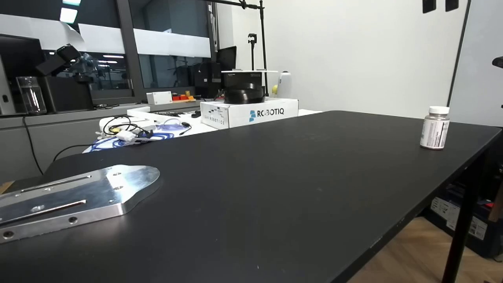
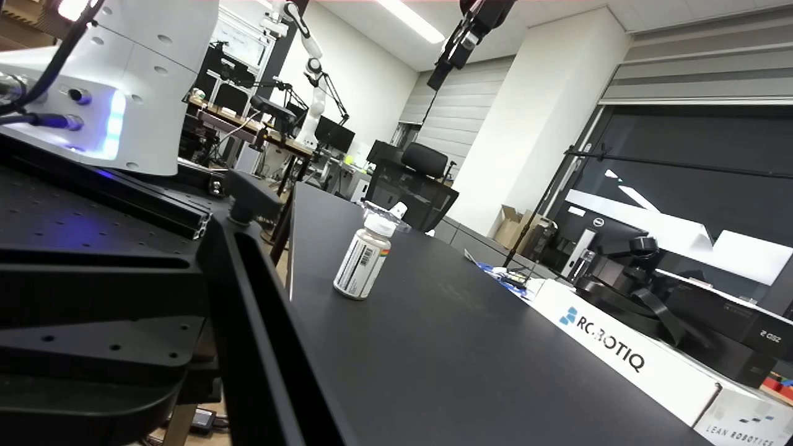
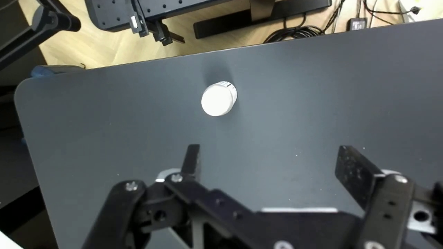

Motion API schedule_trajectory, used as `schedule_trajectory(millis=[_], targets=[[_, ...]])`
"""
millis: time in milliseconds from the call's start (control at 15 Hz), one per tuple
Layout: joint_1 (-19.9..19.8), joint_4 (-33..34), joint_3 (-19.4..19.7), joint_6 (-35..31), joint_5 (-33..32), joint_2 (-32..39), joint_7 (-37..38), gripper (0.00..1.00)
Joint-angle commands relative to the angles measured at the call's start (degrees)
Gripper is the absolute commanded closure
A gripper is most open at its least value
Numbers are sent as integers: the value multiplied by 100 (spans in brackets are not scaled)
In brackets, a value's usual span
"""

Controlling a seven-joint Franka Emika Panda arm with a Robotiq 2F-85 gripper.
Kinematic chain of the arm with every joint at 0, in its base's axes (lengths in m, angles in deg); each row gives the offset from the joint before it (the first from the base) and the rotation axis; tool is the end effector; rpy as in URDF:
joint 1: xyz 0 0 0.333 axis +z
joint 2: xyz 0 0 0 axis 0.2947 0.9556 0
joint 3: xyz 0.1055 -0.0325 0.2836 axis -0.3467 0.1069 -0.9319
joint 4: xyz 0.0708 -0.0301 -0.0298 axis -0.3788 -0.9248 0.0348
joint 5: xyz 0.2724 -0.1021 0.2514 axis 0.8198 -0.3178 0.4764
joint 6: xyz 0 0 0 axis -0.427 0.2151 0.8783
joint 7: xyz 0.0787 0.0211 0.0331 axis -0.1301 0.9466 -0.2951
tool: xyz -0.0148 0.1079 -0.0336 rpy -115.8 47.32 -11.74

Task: Move the bottle forward

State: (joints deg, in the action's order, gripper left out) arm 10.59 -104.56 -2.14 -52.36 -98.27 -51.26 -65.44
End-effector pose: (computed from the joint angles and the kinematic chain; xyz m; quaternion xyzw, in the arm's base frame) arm 0.3636 -0.0755 0.4323 0.9896 -0.1230 -0.0510 0.0546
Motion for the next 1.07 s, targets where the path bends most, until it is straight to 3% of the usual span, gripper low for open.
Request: schedule_trajectory(millis=[0,133,400,667,1000], targets=[[-231,-869,349,-934,190,-463,-83,0],[-430,-1237,539,-1773,369,-441,15,0],[-678,-1436,807,-2766,1091,57,169,0],[-853,-1347,722,-3130,1454,613,476,0],[-1302,-1252,595,-3087,1156,1146,1220,0]])
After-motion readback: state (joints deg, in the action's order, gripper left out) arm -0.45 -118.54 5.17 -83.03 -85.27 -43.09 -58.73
